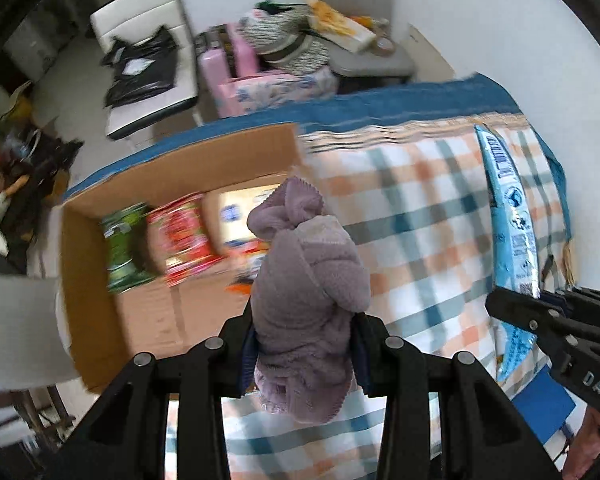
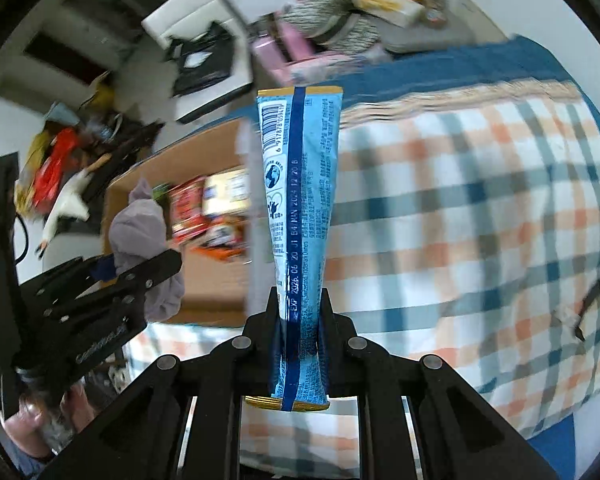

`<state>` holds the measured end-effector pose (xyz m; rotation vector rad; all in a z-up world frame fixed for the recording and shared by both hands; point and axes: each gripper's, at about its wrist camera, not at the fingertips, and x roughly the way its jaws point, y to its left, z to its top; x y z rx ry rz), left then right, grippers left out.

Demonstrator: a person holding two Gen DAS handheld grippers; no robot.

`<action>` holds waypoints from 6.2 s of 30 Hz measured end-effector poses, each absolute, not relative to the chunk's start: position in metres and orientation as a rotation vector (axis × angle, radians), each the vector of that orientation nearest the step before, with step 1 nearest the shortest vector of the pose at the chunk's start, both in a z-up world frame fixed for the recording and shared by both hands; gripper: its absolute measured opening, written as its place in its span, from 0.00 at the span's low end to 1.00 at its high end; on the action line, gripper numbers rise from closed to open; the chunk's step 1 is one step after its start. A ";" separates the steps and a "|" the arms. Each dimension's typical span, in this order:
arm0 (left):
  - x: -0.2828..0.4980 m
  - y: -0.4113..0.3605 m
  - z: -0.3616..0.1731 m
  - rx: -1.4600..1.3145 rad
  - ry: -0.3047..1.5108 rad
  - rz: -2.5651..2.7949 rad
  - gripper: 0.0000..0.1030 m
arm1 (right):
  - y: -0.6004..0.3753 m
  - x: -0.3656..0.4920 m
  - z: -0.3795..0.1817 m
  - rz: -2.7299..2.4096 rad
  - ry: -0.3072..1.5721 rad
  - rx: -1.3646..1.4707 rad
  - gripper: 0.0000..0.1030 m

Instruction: Organize soft objects

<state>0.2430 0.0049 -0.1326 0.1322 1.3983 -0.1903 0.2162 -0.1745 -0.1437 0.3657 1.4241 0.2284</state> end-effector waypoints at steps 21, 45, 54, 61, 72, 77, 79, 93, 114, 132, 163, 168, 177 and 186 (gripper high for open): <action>0.255 0.187 -0.215 -0.100 1.589 -0.032 0.34 | 0.052 0.257 -0.201 0.393 1.579 0.207 0.15; 0.271 0.184 -0.265 -0.089 1.724 -0.054 0.38 | 0.063 0.271 -0.269 0.386 1.696 0.230 0.21; 0.266 0.192 -0.253 -0.104 1.672 -0.039 0.53 | 0.061 0.264 -0.260 0.382 1.670 0.210 0.35; 0.258 0.191 -0.219 -0.074 1.575 -0.019 0.81 | 0.052 0.256 -0.236 0.352 1.630 0.156 0.53; 0.235 0.196 -0.184 -0.065 1.468 0.054 0.96 | 0.027 0.236 -0.203 0.214 1.532 0.009 0.97; 0.222 0.191 -0.172 -0.062 1.430 0.068 0.96 | 0.020 0.228 -0.192 0.186 1.495 0.000 1.00; 0.217 0.189 -0.163 -0.057 1.407 0.074 0.96 | 0.018 0.224 -0.185 0.181 1.480 0.002 1.00; 0.150 0.171 -0.047 -0.046 1.186 0.076 0.96 | -0.012 0.147 -0.063 0.123 1.232 0.006 1.00; 0.068 0.151 0.067 -0.029 0.961 0.077 0.96 | -0.035 0.062 0.069 0.101 1.018 0.024 1.00; 0.053 0.146 0.070 -0.019 0.959 0.091 0.96 | -0.044 0.052 0.087 0.094 0.996 0.026 1.00; 0.041 0.153 0.071 -0.018 0.943 0.130 0.96 | -0.047 0.043 0.086 0.062 0.993 0.037 1.00; 0.041 0.154 0.072 -0.017 0.946 0.130 0.96 | -0.048 0.042 0.085 0.060 0.996 0.037 1.00; 0.040 0.155 0.071 -0.014 0.951 0.126 0.96 | -0.048 0.042 0.086 0.060 0.991 0.035 1.00; 0.041 0.155 0.070 -0.011 0.952 0.127 0.96 | -0.049 0.044 0.086 0.065 0.995 0.041 1.00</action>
